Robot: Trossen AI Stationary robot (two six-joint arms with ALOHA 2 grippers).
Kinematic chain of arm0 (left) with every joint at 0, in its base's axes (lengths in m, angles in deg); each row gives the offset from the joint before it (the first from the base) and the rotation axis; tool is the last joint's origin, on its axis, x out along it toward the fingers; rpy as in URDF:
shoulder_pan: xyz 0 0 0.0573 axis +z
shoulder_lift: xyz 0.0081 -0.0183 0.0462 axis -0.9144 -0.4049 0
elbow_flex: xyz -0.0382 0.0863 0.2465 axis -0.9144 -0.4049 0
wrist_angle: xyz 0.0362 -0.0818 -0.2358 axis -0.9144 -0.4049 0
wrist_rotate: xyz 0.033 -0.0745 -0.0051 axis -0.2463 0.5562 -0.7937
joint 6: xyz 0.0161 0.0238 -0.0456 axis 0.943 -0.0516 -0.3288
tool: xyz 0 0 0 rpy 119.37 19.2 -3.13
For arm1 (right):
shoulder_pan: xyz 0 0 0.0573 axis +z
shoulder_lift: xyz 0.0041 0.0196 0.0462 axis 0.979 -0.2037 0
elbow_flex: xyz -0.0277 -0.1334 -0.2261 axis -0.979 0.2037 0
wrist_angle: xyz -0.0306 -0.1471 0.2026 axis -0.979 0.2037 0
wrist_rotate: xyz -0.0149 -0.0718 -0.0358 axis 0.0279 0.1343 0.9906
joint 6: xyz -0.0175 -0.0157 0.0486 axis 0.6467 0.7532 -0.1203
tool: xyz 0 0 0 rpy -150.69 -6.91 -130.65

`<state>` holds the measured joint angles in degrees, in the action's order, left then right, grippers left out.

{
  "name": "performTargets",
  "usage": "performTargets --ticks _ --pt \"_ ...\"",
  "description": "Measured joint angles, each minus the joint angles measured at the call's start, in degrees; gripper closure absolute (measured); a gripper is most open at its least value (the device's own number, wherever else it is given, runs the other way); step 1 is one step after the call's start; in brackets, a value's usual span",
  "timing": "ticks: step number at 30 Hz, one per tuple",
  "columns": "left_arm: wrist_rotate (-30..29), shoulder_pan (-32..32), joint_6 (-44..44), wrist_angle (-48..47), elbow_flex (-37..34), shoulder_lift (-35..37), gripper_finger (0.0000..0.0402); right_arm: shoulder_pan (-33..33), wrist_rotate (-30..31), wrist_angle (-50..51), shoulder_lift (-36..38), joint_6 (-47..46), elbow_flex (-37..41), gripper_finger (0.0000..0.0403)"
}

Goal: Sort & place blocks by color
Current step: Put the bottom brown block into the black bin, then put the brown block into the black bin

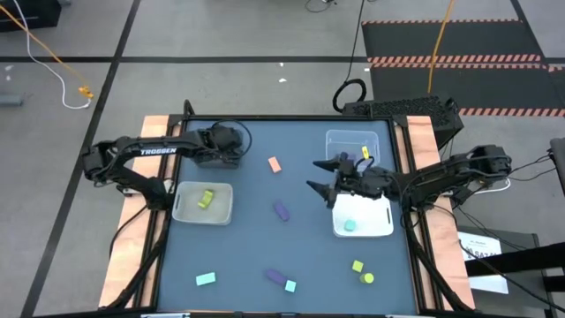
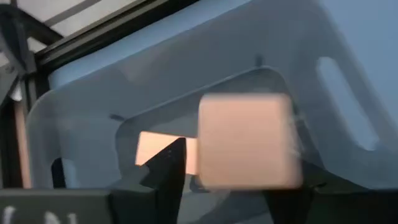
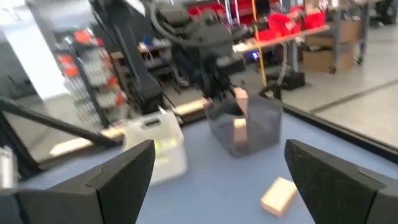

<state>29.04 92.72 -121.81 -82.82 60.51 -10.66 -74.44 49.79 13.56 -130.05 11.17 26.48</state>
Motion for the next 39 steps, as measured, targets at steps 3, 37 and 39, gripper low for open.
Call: performTargets --ticks 3,37,39 --pt "-0.34 0.23 -0.03 0.03 0.25 0.00 0.0193 -1.20 0.09 6.33 -0.02 -0.10 -2.41 0.0053" --pt "-2.50 -40.93 0.10 -1.06 16.80 14.18 0.0204 -13.03 0.05 40.34 -44.77 -17.97 -45.48 0.0053" --pt "-4.28 -43.69 -0.62 -0.09 16.80 15.52 0.0204 -13.67 -1.49 40.59 -46.13 -17.17 -46.04 0.0053"
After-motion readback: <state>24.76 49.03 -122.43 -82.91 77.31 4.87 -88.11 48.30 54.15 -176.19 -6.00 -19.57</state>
